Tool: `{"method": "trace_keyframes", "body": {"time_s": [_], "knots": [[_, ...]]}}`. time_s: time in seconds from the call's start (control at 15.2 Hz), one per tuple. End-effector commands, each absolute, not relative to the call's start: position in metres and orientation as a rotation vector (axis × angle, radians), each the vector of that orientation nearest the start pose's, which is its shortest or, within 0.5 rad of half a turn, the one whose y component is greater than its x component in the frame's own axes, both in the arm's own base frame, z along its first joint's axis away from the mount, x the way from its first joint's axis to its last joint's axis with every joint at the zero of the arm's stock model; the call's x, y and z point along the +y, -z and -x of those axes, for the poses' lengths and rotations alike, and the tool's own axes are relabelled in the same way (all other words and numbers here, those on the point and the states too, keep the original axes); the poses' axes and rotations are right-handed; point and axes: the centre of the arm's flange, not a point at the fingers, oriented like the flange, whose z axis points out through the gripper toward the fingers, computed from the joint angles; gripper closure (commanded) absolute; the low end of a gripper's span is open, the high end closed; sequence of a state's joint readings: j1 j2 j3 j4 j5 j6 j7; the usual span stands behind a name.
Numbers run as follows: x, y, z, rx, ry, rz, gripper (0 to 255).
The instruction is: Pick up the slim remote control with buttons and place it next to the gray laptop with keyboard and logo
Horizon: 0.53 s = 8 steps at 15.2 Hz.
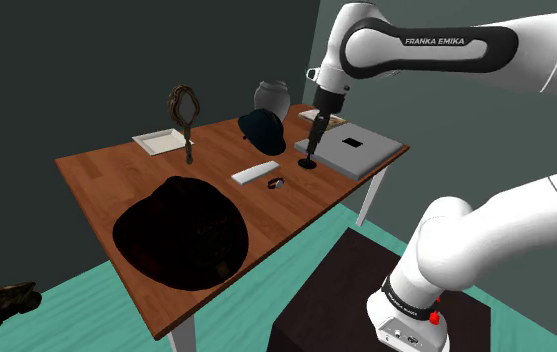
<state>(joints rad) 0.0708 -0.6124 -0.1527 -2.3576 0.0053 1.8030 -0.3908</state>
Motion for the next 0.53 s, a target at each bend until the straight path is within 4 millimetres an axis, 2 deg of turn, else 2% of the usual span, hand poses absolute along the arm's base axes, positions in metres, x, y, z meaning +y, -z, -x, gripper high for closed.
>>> {"method": "trace_keyframes", "body": {"time_s": [0.0, 0.46], "knots": [[-0.054, -0.533, -0.389, -0.666, 0.103, 2.994, 0], [-0.087, -0.478, -0.458, -1.167, 0.071, 2.858, 0]]}}
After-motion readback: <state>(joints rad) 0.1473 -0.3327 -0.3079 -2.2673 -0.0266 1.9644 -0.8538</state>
